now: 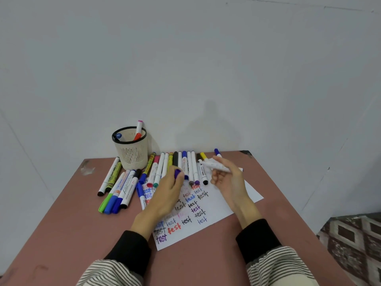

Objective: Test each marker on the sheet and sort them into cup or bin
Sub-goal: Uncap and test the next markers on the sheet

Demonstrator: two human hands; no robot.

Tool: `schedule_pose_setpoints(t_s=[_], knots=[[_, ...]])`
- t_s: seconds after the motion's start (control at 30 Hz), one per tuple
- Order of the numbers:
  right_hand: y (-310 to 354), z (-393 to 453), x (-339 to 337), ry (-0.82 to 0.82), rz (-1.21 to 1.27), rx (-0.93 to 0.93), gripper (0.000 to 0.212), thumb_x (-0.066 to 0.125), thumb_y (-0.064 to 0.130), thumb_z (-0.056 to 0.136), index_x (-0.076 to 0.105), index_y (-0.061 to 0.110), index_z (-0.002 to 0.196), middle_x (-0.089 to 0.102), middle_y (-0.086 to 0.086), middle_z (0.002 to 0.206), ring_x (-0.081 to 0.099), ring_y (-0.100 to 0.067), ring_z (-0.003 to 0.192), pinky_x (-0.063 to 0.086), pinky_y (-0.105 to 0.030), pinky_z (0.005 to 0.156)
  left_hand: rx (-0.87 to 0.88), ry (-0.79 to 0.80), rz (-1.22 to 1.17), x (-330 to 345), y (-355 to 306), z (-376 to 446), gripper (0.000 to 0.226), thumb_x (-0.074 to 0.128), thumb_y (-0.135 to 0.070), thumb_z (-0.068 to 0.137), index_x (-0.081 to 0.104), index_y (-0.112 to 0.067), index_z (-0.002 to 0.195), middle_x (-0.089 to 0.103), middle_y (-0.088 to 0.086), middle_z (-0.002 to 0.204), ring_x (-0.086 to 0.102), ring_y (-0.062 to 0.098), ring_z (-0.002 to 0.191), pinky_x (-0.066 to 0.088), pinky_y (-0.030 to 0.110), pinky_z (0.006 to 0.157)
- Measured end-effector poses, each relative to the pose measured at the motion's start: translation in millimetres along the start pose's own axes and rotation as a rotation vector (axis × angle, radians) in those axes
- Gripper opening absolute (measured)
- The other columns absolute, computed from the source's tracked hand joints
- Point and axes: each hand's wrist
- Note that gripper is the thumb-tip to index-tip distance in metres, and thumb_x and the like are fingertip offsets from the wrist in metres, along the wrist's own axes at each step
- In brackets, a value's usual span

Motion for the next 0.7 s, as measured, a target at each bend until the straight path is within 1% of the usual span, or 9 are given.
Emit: schedule_pose_setpoints(t_s=[0.07, 0.1, 0.17, 0.23, 0.3, 0.37, 0.43, 0.57, 0.7], knots=[[0, -1, -1, 0.017, -0.057, 0.004, 0.026, 0.053, 0.023, 0.096, 0.066, 0.007, 0.111, 0.071, -0.015, 0.086, 0.054, -0.013, 0.059, 0.048, -0.025, 0.061, -0.025, -0.071, -0.049, -1, 2, 0, 0.024, 0.031, -0.036, 0.104, 0.043, -0.022, 0.089, 0.042, -0.004, 0.067, 0.036, 0.002, 0.052, 0.034, 0.019, 0.054], [-2, -3, -2, 0.030, -0.137, -0.005, 0.025, 0.052, 0.024, 0.097, 0.066, 0.007, 0.110, 0.072, -0.015, 0.091, 0.054, -0.013, 0.060, 0.048, -0.025, 0.061, -0.037, -0.091, -0.053, 0, 1, 0, 0.024, 0.030, -0.037, 0.104, 0.044, -0.022, 0.090, 0.043, -0.002, 0.067, 0.036, 0.003, 0.053, 0.034, 0.022, 0.055], [-7, -7, -3, 0.008, -0.362, -0.060, 0.020, 0.057, 0.027, 0.096, 0.066, 0.010, 0.090, 0.066, -0.009, 0.071, 0.046, -0.011, 0.051, 0.040, -0.022, 0.050, -0.065, -0.117, -0.058, 2, 2, -1, 0.026, 0.030, -0.038, 0.104, 0.045, -0.021, 0.093, 0.047, 0.002, 0.070, 0.040, 0.008, 0.058, 0.037, 0.026, 0.058], [-13, -10, -6, -0.002, -0.552, -0.111, 0.030, 0.061, 0.030, 0.095, 0.054, 0.015, 0.069, 0.049, 0.001, 0.053, 0.038, -0.007, 0.045, 0.030, -0.018, 0.042, -0.091, -0.141, -0.049, 3, 0, -3, 0.026, 0.030, -0.037, 0.104, 0.046, -0.018, 0.096, 0.048, 0.003, 0.072, 0.041, 0.011, 0.060, 0.036, 0.022, 0.057], [-19, -14, -7, 0.046, -0.667, -0.129, 0.032, 0.060, 0.030, 0.095, 0.054, 0.014, 0.069, 0.050, 0.000, 0.053, 0.041, -0.004, 0.045, 0.031, -0.015, 0.044, -0.123, -0.157, -0.040, 2, -1, -6, 0.026, 0.031, -0.035, 0.105, 0.046, -0.015, 0.098, 0.047, 0.002, 0.071, 0.041, 0.012, 0.060, 0.035, 0.017, 0.053], [-21, -18, -6, 0.074, -0.746, -0.169, 0.032, 0.060, 0.032, 0.095, 0.058, 0.011, 0.070, 0.058, -0.007, 0.060, 0.051, -0.004, 0.051, 0.039, -0.014, 0.050, -0.158, -0.166, -0.054, 3, -1, -6, 0.027, 0.030, -0.036, 0.105, 0.047, -0.015, 0.097, 0.048, 0.000, 0.072, 0.042, 0.011, 0.061, 0.035, 0.022, 0.056], [-23, -19, -5, 0.051, -0.813, -0.193, 0.038, 0.064, 0.035, 0.092, 0.055, 0.012, 0.063, 0.060, -0.006, 0.058, 0.057, -0.008, 0.057, 0.044, -0.012, 0.057, -0.198, -0.184, -0.053, 3, 0, -6, 0.027, 0.030, -0.037, 0.105, 0.047, -0.018, 0.097, 0.050, -0.001, 0.074, 0.045, 0.011, 0.063, 0.035, 0.025, 0.058], [-28, -17, -5, 0.008, -0.898, -0.166, 0.041, 0.065, 0.024, 0.091, 0.047, 0.005, 0.060, 0.047, -0.003, 0.051, 0.044, -0.005, 0.041, 0.038, -0.016, 0.046, -0.224, -0.203, -0.058, 4, 1, -5, 0.025, 0.030, -0.036, 0.105, 0.047, -0.020, 0.098, 0.051, -0.002, 0.076, 0.047, 0.011, 0.067, 0.035, 0.024, 0.059], [-29, -18, -4, 0.022, -0.915, -0.143, 0.042, 0.065, 0.024, 0.091, 0.051, -0.008, 0.068, 0.049, -0.006, 0.054, 0.043, -0.007, 0.043, 0.035, -0.017, 0.046, -0.228, -0.188, -0.029, 5, 1, -6, 0.030, 0.029, -0.037, 0.105, 0.049, -0.014, 0.105, 0.051, 0.000, 0.076, 0.045, 0.010, 0.065, 0.035, 0.023, 0.058]])
Point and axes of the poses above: each hand's wrist, its own z-axis towards the middle knuckle, its own x-axis out of the palm, y = z × x
